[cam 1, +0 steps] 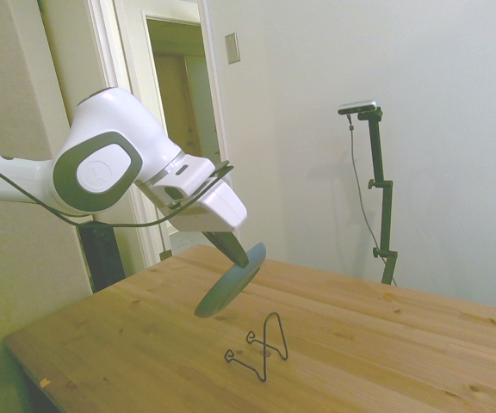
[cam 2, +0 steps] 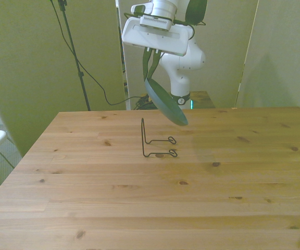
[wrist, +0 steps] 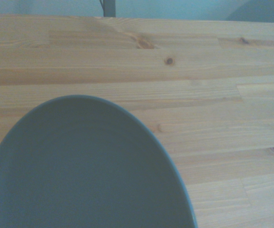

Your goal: Load the plate

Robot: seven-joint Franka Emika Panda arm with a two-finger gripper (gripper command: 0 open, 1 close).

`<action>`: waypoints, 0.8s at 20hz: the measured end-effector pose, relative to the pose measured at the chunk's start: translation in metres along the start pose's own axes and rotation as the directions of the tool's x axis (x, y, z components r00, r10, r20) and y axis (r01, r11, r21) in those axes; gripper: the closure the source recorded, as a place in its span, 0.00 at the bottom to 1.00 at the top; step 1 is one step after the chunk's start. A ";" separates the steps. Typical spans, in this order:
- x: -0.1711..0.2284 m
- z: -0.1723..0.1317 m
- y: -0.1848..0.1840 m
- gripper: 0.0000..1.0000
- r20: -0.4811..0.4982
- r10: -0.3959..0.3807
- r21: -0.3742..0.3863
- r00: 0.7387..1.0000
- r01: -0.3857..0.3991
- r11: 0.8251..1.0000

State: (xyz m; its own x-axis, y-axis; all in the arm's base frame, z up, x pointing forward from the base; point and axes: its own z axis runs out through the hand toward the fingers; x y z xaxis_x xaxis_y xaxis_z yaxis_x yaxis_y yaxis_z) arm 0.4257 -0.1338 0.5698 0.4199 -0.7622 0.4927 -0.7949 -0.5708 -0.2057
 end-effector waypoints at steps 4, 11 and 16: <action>-0.012 0.002 -0.009 1.00 -0.069 0.051 -0.067 0.996 -0.056 0.996; -0.023 0.015 -0.017 1.00 -0.159 0.069 -0.185 0.985 -0.098 0.978; -0.030 0.023 -0.025 1.00 -0.208 0.064 -0.205 0.976 -0.107 0.973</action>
State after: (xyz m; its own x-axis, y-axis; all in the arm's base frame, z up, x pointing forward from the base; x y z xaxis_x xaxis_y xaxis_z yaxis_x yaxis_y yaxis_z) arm 0.4433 -0.1037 0.5409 0.2679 -0.7167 0.6439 -0.9083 -0.4108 -0.0792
